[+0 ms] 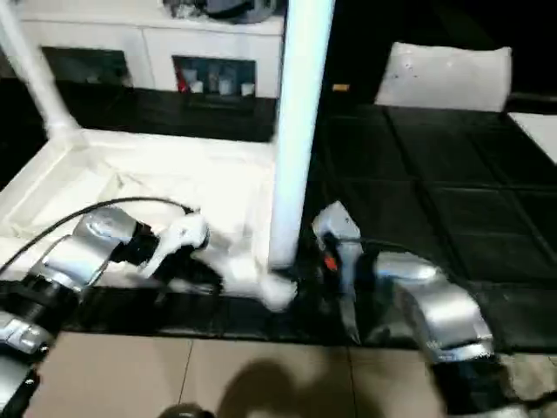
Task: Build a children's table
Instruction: Rotate leg to tighten
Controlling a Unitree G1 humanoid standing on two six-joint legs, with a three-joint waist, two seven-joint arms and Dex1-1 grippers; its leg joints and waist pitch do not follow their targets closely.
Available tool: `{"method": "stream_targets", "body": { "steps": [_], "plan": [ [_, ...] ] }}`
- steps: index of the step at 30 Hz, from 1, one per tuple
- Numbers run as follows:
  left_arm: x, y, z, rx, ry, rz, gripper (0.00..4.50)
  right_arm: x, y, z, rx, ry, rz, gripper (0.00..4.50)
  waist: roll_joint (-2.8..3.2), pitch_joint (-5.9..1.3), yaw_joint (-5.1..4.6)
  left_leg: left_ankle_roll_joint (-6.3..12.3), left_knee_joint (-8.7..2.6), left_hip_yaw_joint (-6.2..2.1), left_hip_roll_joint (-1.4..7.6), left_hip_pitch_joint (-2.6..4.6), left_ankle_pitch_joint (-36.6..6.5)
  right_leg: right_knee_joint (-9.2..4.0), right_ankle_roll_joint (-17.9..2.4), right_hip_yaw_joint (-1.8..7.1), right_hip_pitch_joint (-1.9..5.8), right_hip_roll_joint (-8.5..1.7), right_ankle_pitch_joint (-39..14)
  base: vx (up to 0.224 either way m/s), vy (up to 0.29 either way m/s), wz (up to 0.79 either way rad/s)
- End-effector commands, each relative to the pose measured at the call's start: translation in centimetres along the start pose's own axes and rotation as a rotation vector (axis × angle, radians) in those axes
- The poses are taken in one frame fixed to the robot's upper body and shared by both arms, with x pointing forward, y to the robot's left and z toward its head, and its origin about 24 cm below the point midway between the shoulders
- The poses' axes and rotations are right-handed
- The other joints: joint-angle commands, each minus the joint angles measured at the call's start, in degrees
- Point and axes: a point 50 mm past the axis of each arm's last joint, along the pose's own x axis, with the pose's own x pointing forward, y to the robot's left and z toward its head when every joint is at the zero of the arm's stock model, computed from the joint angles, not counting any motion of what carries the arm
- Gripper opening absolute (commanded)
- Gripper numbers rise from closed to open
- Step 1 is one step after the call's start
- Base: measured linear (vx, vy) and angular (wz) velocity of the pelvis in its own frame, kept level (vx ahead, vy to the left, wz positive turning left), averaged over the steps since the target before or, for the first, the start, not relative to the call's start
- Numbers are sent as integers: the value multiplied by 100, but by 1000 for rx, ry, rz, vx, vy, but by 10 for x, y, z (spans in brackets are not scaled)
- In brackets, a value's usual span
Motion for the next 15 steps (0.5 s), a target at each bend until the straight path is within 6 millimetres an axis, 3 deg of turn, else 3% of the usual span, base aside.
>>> {"method": "stream_targets", "body": {
  "steps": [1, 5, 6, 7, 8, 9, 11, 12, 14, 15],
  "plan": [
    [18, 2, 31, 15, -111, 36, 0, 23, 14, -1, 58, 8, 23, 195, -19, -268, -89, -160, -394, -269, 393, 179, -1896, -783, -150, 328, 92, -732, -3710, 0, 0, 0],
    [37, 16, 51, -103, -156, 273, 0, 57, 12, 12, 214, -44, -219, 194, 15, -333, -275, -273, -489, -368, 468, 86, -1956, -652, -342, 331, 173, -717, -2816, 0, 0, 0],
    [38, 18, 54, -119, -159, 318, 0, 62, 13, 13, 233, -38, -258, 194, 35, -336, -309, -260, -486, -345, 463, 92, -1900, -643, -468, 369, 139, -731, -2586, 0, 0, 0],
    [39, 19, 56, -139, -174, 353, 0, 66, 12, 14, 208, -40, -278, 194, 16, -345, -325, -252, -475, -334, 455, 90, -1841, -634, -507, 384, 143, -729, -2485, 0, 0, 0],
    [40, 20, 57, -146, -179, 363, 0, 67, 12, 15, 195, -42, -283, 194, -1, -344, -324, -199, -461, -306, 439, 78, -1680, -615, -589, 416, 146, -741, -2299, 0, 0, 0],
    [40, 20, 58, -153, -185, 372, 0, 68, 12, 15, 183, -44, -287, 250, -5, -347, -304, -107, -448, -282, 429, 65, -1498, -608, -614, 439, 160, -743, -2154, 0, 0, 0],
    [39, 21, 57, -145, -182, 381, 0, 68, 11, 17, 175, -78, -304, 264, 9, -351, -290, -36, -447, -272, 434, 53, -1356, -595, -635, 451, 169, -745, -2019, 0, 0, 0],
    [38, 21, 57, -140, -178, 389, 0, 67, 10, 19, 183, -97, -317, 270, -21, -367, -283, 46, -449, -261, 442, 37, -1133, -547, -688, 457, 181, -731, -1793, 0, 0, 0],
    [36, 21, 55, -139, -173, 380, 0, 64, 10, 20, 165, -111, -312, 285, -27, -365, -285, 74, -447, -252, 448, 41, -1086, -539, -719, 460, 171, -717, -1742, 0, 0, 0],
    [33, 20, 53, -112, -180, 365, 0, 59, 7, 21, 147, -117, -312, 310, -37, -374, -273, 113, -445, -246, 440, 16, -972, -525, -729, 463, 204, -729, -1685, 0, 0, 0]
  ]
}}
